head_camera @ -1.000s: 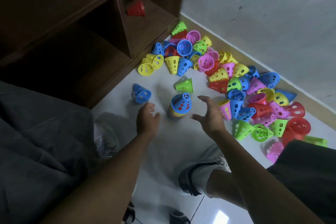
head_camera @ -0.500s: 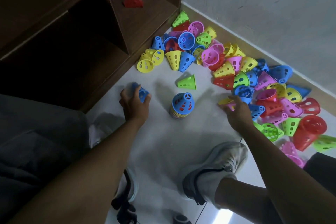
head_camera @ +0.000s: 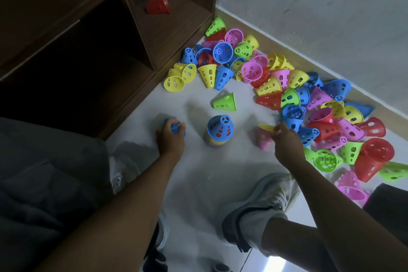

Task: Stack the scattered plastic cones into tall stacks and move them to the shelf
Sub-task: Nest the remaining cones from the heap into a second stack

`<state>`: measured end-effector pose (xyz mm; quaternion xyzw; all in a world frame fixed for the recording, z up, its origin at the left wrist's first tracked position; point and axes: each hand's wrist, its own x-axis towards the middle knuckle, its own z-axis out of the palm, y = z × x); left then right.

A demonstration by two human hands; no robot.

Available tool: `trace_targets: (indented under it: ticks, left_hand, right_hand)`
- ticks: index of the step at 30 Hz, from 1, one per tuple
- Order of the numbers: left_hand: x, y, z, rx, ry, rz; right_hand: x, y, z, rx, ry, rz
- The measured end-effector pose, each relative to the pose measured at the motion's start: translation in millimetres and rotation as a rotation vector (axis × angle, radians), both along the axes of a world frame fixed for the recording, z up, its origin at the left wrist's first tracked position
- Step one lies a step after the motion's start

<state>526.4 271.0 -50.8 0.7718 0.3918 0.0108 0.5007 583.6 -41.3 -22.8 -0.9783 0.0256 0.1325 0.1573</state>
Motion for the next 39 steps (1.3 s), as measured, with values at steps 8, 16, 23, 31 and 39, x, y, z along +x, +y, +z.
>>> trace_targets:
  ticks: [8, 16, 23, 31, 39]
  left_hand:
    - [33, -30, 70, -0.396, -0.272, 0.102]
    - [25, -56, 117, -0.434, -0.371, -0.086]
    - [6, -66, 118, -0.258, -0.259, -0.304]
    - [3, -63, 88, -0.042, -0.184, -0.52]
    - [9, -77, 61, -0.063, -0.174, -0.624]
  right_hand:
    - [1, 23, 39, 0.447, -0.014, -0.254]
    - [0, 49, 104, 0.988, -0.015, -0.415]
    - [-16, 56, 145, 1.169, 0.111, -0.503]
    - [-36, 53, 151, 1.204, 0.186, -0.519]
    - [-74, 52, 136, 1.09, 0.243, -0.564]
